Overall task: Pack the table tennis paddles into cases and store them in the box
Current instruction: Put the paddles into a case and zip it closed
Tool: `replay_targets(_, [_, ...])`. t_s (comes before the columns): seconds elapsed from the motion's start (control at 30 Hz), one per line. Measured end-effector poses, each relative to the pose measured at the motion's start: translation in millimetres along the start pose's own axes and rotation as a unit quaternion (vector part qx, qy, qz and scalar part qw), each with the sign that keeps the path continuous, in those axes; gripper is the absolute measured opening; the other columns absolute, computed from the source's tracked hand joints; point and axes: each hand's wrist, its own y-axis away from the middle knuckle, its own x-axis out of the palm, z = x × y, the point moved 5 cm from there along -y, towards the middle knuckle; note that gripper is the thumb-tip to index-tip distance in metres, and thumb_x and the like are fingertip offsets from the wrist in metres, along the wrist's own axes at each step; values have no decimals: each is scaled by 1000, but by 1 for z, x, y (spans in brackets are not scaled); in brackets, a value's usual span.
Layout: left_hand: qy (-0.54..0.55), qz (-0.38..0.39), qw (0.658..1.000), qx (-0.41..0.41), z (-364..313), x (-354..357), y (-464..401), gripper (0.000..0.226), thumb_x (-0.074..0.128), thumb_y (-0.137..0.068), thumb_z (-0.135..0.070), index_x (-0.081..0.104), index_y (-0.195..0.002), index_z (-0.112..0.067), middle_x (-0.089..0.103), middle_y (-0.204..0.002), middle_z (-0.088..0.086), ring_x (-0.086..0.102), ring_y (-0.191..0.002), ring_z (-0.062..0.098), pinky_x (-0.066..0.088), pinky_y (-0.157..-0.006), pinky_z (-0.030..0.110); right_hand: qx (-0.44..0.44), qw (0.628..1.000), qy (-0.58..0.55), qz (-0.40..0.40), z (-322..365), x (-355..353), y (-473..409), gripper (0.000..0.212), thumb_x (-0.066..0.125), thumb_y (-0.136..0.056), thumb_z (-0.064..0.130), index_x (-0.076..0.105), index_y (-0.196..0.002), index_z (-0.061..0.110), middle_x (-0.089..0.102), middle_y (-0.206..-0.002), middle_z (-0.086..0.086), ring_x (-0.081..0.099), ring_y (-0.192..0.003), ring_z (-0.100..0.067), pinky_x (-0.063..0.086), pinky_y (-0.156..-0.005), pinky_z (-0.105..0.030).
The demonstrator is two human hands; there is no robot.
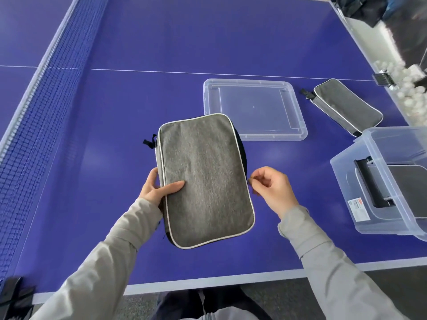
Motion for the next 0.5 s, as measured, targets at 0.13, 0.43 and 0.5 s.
replay_targets(0.13, [-70,52,996,16,-4,-6,0,105,93,-22,-34,52,-117,-23,74,-82,-1,72,-72,21,56,-57,32,3,1000,-22,0,18,1,-14,15,58,-84,-6,60,-79,8,61,-67,-1,55,-49,-2,47,-56,-14])
replay_targets(0.43, [-239,136,960,52,-23,-21,-1,97,95,-24,-42,52,-110,-33,73,-91,16,71,-83,32,58,-74,42,-9,1000,1,-28,44,-17,-39,23,56,-81,-9,58,-73,13,60,-64,-8,51,-46,-4,45,-51,-15])
replay_targets(0.5, [-283,146,946,68,-31,-25,-2,93,94,-29,-37,51,-111,-34,72,-94,15,70,-86,32,56,-79,44,-13,1000,12,-23,48,-14,-37,22,57,-81,-9,58,-73,12,60,-65,-8,52,-46,-2,45,-51,-13])
